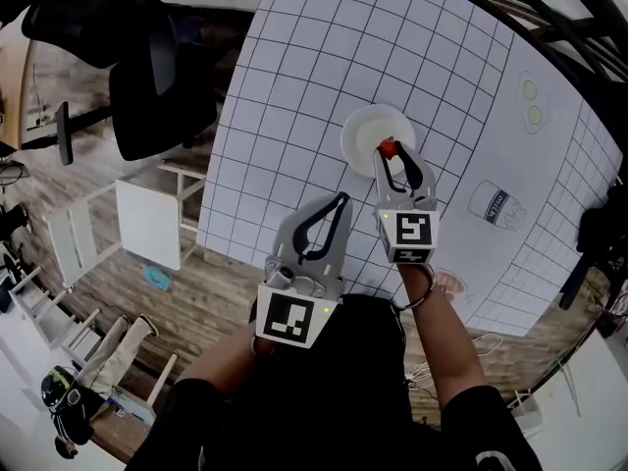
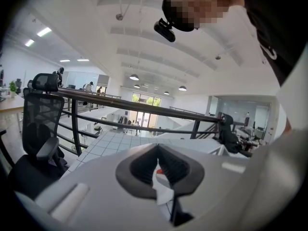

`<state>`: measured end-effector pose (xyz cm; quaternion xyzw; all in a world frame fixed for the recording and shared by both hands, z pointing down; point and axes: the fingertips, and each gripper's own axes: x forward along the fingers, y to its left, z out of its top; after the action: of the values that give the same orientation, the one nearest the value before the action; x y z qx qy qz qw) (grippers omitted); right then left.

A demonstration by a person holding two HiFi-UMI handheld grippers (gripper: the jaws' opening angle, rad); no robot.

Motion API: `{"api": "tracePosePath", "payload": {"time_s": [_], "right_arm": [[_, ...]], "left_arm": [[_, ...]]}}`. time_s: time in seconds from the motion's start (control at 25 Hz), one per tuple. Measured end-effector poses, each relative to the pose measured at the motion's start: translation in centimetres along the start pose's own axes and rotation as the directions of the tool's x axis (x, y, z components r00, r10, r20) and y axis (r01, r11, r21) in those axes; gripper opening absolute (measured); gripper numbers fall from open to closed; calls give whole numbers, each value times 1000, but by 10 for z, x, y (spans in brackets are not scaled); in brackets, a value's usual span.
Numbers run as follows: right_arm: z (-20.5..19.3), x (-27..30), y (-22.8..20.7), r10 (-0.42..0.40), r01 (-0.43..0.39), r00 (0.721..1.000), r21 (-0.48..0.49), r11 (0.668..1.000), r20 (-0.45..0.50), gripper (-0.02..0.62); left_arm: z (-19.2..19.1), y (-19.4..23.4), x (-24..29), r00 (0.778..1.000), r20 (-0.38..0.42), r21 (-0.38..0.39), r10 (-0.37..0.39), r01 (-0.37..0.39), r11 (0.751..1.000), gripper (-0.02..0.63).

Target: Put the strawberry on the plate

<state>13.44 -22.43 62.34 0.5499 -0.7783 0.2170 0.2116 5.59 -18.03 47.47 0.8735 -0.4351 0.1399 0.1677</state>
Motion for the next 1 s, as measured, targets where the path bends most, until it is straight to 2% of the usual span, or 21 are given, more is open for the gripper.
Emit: {"api": "tracePosePath", "payload": {"time_s": [0.76, 1.0], "right_arm": [[-26, 32, 3, 34, -35, 998, -33, 999, -49, 130], [-39, 39, 4, 46, -51, 995, -51, 997, -93, 130]], "left_arm": [[-12, 16, -6, 999, -15, 0, 40, -40, 999, 11], [-18, 20, -5, 998, -26, -55, 51, -52, 997, 11]]}}
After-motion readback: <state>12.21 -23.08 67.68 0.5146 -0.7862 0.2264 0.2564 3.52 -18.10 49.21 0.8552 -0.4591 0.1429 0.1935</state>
